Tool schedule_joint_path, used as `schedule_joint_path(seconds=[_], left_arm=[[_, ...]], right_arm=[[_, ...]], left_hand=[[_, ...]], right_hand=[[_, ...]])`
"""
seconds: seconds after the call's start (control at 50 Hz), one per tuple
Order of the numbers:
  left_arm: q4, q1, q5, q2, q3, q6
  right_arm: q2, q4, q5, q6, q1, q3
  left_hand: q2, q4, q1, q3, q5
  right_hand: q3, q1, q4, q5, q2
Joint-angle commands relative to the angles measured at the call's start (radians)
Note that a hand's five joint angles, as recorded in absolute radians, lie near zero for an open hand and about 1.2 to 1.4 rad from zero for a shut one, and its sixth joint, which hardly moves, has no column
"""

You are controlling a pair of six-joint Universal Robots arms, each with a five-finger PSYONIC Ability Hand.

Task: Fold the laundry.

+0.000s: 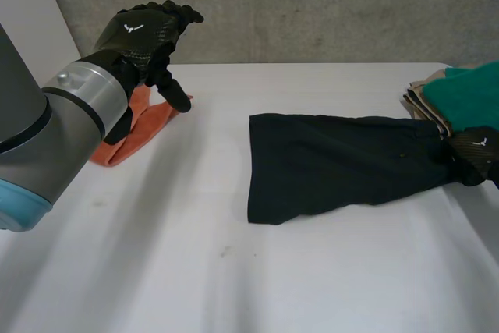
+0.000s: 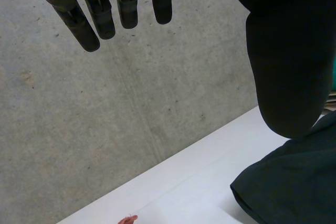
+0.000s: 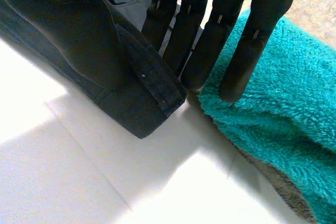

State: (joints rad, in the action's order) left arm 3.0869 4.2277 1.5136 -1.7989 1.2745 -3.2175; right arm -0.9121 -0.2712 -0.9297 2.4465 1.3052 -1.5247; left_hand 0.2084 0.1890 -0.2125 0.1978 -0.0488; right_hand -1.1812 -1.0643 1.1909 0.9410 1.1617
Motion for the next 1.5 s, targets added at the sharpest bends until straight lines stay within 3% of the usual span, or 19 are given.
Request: schedule_joint_path(seconds=[0.02,0.1,0.22,0.3,0.4,0.46,0.52,0.54,0.58,0.62,0.64,0.74,0.76,0.82,0.88,1.04,1.18,1.36,1.5], left_arm=[[-0.001,0.008,0.000,0.004,-0.003,0.002],[-0.001,0.015,0.000,0.006,-0.004,0.002],[-0.001,0.047,-0.004,0.013,-0.007,0.004],[-0.001,0.074,-0.003,0.030,-0.003,0.008],[-0.005,0.097,-0.006,0.035,0.002,0.022],[-0.005,0.097,-0.006,0.032,0.008,0.025],[-0.005,0.092,-0.006,0.029,0.020,0.021],[-0.002,0.087,-0.004,0.026,0.022,0.021],[-0.001,0.080,-0.001,0.015,0.017,0.016],[0.001,0.077,-0.001,0.004,0.009,0.011],[0.006,0.074,0.000,-0.006,-0.006,0.008],[0.016,0.055,0.005,-0.077,-0.119,-0.008],[0.013,0.037,0.016,-0.115,-0.176,-0.015],[-0.014,-0.014,0.065,-0.204,-0.301,-0.025],[-0.060,-0.075,0.095,-0.316,-0.453,-0.036],[-0.272,-0.236,0.066,-0.710,-0.909,-0.105],[-0.424,-0.261,0.128,-1.035,-1.256,-0.208],[-0.508,-0.268,0.184,-1.081,-1.241,-0.317],[-0.501,-0.272,0.184,-1.031,-1.192,-0.375]], right_arm=[[-0.034,0.009,-0.006,-0.024,-0.003,0.011],[-0.068,0.014,-0.021,-0.026,0.029,0.034],[-0.168,0.020,-0.095,-0.055,0.233,0.100],[-0.197,0.017,-0.090,-0.069,0.405,0.123],[-0.139,-0.012,-0.044,-0.135,0.638,0.132],[-0.087,-0.017,-0.040,-0.179,0.709,0.144],[0.005,0.010,-0.075,-0.242,0.763,0.195],[0.034,0.053,-0.105,-0.265,0.779,0.227],[0.035,0.128,-0.113,-0.276,0.789,0.251],[0.025,0.162,-0.091,-0.252,0.790,0.258],[0.004,0.165,-0.054,-0.197,0.786,0.261],[-0.146,0.127,-0.050,0.151,0.749,0.271],[-0.186,0.113,-0.081,0.287,0.715,0.271],[-0.202,0.084,-0.153,0.493,0.665,0.285],[-0.199,0.083,-0.222,0.587,0.610,0.316],[-0.105,0.233,-0.267,0.595,0.546,0.425],[0.042,0.313,-0.251,0.589,0.565,0.491],[0.197,0.319,-0.290,0.516,0.600,0.500],[0.199,0.343,-0.345,0.398,0.603,0.517]], left_hand=[[-0.034,-0.014,0.038,-0.023,0.049],[-0.034,-0.014,0.038,-0.023,0.049],[-0.034,-0.014,0.038,-0.023,0.049],[-0.034,-0.014,0.038,-0.023,0.049],[-0.034,-0.014,0.038,-0.023,0.049],[-0.034,-0.014,0.038,-0.023,0.049],[-0.034,-0.014,0.038,-0.023,0.049],[-0.034,-0.014,0.038,-0.023,0.049],[-0.034,-0.014,0.038,-0.023,0.049],[-0.034,-0.014,0.038,-0.023,0.049],[-0.034,-0.014,0.038,-0.023,0.049],[-0.034,-0.014,0.038,-0.023,0.049],[-0.034,-0.014,0.038,-0.023,0.049],[-0.034,-0.014,0.038,-0.023,0.049],[-0.034,-0.014,0.038,-0.023,0.049],[-0.034,-0.014,0.038,-0.023,0.049],[-0.034,-0.014,0.038,-0.023,0.049],[-0.034,-0.014,0.038,-0.023,0.049],[-0.034,-0.014,0.038,-0.023,0.049]], right_hand=[[-0.215,-0.332,0.205,0.281,0.235],[-0.215,-0.332,0.205,0.281,0.235],[-0.215,-0.332,0.205,0.281,0.235],[-0.215,-0.332,0.205,0.281,0.235],[-0.215,-0.332,0.205,0.281,0.235],[-0.215,-0.332,0.205,0.281,0.235],[-0.215,-0.332,0.205,0.281,0.235],[-0.101,-0.218,0.092,0.167,0.121],[0.404,0.288,-0.414,-0.339,-0.385],[0.685,0.569,-0.695,-0.620,-0.666],[1.003,0.887,-1.013,-0.938,-0.984],[1.007,0.890,-1.016,-0.941,-0.987],[1.007,0.890,-1.016,-0.941,-0.987],[1.007,0.890,-1.016,-0.941,-0.987],[1.007,0.890,-1.016,-0.941,-0.987],[1.007,0.890,-1.016,-0.941,-0.987],[1.007,0.890,-1.016,-0.941,-0.987],[1.007,0.890,-1.016,-0.941,-0.987],[1.007,0.890,-1.016,-0.941,-0.987]])
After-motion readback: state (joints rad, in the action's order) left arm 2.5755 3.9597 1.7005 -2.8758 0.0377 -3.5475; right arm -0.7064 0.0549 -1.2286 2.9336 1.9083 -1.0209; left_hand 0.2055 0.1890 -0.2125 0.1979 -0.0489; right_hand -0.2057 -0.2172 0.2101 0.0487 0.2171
